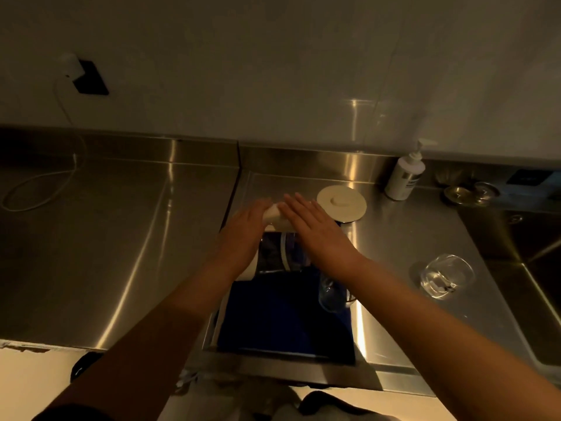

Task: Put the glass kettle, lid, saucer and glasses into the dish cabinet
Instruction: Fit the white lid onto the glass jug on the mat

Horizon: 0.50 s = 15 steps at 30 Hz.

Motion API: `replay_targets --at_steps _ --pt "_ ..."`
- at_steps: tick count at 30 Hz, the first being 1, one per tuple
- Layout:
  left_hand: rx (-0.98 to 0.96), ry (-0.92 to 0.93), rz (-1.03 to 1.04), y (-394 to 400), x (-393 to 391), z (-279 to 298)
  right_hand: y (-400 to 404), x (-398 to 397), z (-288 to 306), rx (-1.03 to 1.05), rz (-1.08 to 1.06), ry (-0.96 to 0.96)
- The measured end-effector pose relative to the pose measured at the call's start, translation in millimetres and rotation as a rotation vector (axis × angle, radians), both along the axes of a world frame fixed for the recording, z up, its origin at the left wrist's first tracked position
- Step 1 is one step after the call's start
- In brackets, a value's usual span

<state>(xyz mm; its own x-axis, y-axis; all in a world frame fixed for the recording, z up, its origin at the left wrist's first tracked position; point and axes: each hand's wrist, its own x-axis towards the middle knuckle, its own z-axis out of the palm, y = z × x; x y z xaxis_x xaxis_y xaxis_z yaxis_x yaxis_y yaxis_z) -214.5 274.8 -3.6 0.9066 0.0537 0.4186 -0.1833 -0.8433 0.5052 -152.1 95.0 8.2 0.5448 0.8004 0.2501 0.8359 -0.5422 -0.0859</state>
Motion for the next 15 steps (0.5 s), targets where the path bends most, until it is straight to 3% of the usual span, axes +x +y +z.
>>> replay_targets --at_steps 3,9,12,15 --pt "-0.076 0.085 0.004 -11.5 22.1 -0.2 -13.9 16.0 1.5 0.072 -0.010 0.029" --pt "0.091 0.142 -0.035 -35.0 45.9 9.0 -28.1 44.1 8.3 0.173 -0.072 0.131" --pt "-0.021 0.215 -0.118 -43.6 48.9 10.1 -24.3 52.3 9.8 0.170 -0.038 0.156" --pt "-0.136 0.295 -0.074 -37.1 49.4 8.1 -26.0 59.2 6.8 0.151 -0.008 0.133"
